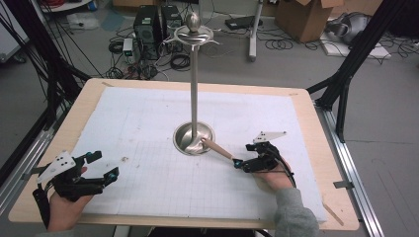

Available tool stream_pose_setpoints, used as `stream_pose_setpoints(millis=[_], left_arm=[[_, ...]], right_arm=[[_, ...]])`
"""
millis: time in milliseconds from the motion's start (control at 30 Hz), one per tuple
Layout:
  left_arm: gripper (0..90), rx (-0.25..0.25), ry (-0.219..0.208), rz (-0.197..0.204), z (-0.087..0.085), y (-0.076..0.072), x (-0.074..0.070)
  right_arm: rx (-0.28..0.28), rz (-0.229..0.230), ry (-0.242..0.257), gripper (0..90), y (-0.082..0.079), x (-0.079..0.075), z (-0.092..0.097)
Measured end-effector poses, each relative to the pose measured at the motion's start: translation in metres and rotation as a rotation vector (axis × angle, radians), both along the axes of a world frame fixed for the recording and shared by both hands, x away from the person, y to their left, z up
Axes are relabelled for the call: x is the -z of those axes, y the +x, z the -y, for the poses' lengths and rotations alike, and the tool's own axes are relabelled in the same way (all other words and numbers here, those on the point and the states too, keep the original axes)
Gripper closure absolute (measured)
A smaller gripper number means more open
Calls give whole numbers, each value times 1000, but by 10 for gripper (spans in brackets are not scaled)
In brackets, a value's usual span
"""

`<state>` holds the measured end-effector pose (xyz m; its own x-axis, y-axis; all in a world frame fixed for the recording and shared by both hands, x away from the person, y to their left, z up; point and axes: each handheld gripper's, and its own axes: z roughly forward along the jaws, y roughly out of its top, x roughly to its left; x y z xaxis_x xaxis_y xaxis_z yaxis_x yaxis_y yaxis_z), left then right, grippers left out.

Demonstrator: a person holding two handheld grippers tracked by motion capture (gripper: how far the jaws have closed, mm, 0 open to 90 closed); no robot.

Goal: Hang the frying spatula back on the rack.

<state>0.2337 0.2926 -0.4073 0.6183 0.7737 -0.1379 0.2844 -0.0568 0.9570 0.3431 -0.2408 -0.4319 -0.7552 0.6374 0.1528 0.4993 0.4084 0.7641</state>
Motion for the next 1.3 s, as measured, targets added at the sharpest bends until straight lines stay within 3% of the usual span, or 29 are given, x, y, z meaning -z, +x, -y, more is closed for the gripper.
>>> stream_pose_setpoints(millis=[333, 400, 567, 767, 967, 1300], left_arm=[[87, -4, 0, -7, -2, 0, 2], [87, -5, 3, -8, -2, 0, 2], [87, -5, 2, -7, -2, -1, 2], [87, -8, 5, -9, -3, -1, 3], [87, -13, 5, -12, -4, -2, 3], [87, -16, 10, -7, -6, -4, 4]], right_arm=[[-49, -25, -110, 207, -1, 9, -12], [-37, -23, -132, 208, -2, 10, -14], [-16, -7, -152, 260, -4, 9, -14], [-12, 30, -178, 405, -8, 11, -14], [0, 42, -165, 479, -9, 12, -9], [-38, 78, -185, 634, -12, 11, -11]])
